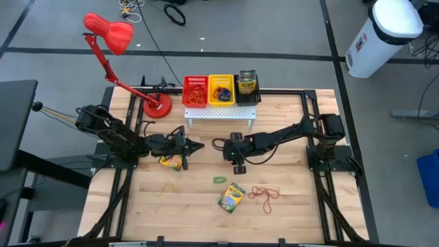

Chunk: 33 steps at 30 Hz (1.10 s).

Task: Pick & Place Office Desk Supplies
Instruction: Put the purple spring keychain into the yellow bin on the shelf

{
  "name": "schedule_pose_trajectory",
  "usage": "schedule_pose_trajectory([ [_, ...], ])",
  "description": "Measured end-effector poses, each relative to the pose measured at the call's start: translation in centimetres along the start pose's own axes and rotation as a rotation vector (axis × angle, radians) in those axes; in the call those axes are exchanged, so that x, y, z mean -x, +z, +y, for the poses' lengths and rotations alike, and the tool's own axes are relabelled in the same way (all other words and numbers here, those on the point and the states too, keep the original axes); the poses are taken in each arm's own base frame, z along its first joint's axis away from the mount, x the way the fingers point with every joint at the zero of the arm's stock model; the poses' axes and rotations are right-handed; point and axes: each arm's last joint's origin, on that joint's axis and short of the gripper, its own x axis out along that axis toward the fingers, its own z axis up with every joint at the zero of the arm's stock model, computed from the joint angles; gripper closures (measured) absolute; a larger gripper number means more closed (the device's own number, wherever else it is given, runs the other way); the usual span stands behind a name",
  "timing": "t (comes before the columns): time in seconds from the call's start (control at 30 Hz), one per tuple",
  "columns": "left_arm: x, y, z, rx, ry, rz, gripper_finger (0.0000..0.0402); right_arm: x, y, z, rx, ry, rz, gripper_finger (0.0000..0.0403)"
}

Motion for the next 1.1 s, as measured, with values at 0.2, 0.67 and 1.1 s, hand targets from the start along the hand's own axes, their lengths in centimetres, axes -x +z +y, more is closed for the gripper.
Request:
schedule_pose_trajectory([
  [0.2,0.0,0.0,0.0,0.0,0.0,0.0,0.0385,-0.26,-0.09,0.12,0.007,0.022,0.006,0.0327],
  [0.67,0.0,-0.02,-0.02,0.0,-0.001,0.001,0.0385,-0.46,-0.11,0.12,0.006,-0.007,0.011,0.0268],
  [1.1,0.0,-0.02,-0.02,0.0,-0.001,0.001,0.0385,-0.45,-0.07,0.14,0.017,0.002,0.006,0.0392],
])
